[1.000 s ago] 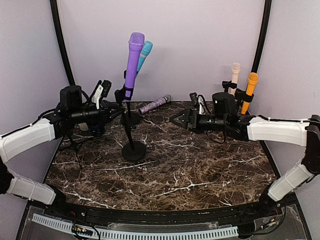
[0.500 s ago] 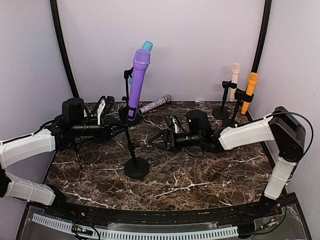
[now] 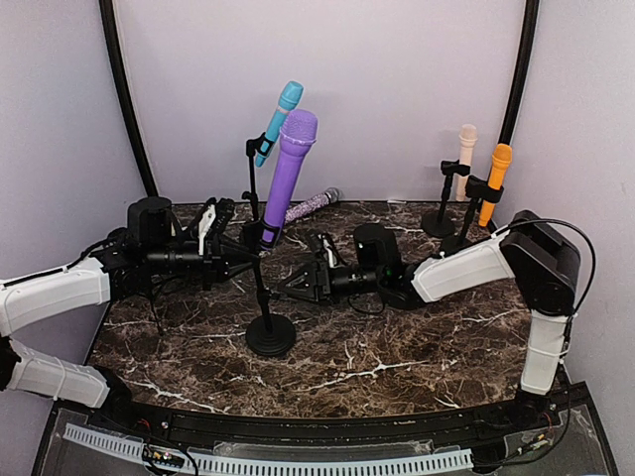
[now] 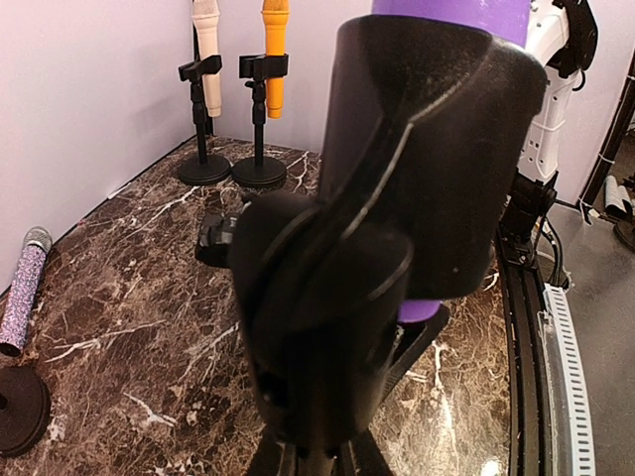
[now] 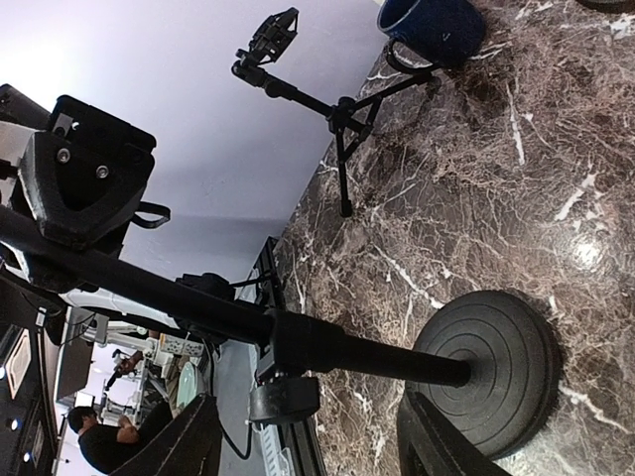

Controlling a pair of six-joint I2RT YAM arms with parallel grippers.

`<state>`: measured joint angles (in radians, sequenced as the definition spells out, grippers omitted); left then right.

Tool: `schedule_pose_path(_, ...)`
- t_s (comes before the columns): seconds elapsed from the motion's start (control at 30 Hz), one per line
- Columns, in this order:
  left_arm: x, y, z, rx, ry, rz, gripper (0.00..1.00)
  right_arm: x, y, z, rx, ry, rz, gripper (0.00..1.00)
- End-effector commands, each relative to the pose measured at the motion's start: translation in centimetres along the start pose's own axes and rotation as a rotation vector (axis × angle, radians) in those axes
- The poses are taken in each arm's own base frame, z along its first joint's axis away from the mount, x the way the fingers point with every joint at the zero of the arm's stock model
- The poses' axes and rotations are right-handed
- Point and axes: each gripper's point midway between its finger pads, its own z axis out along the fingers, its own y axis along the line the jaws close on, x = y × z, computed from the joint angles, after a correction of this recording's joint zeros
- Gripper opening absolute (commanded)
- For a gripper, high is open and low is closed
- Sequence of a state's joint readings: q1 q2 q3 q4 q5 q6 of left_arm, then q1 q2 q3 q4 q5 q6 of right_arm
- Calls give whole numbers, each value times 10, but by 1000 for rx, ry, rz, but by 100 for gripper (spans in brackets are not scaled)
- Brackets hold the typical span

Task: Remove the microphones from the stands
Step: Place the microphone stand with the microphone at the center of the board, then unscrew the knob on the stand of the microphone stand.

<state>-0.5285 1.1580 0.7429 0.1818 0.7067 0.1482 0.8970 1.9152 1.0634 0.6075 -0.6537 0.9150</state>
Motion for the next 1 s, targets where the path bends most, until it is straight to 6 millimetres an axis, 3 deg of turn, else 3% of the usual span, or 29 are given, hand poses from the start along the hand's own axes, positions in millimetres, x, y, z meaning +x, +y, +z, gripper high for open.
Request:
schedule_pose_path(0.0, -19, -6, -3, 15, -58, 78, 0, -5, 24, 11, -115, -1, -48, 58)
schedule_pose_path(0.27, -17, -4, -2, 10, -46, 88, 0, 11, 25, 17, -157, 38, -39, 48)
schedule_pose_path(0.57, -17, -3, -4, -6, -43, 99, 0, 8, 24, 25, -163, 43, -29, 38)
schedule_pose_path(0.97, -15, -4, -3, -6, -36, 99, 0, 8, 20, 25, -146, 26, -30, 10)
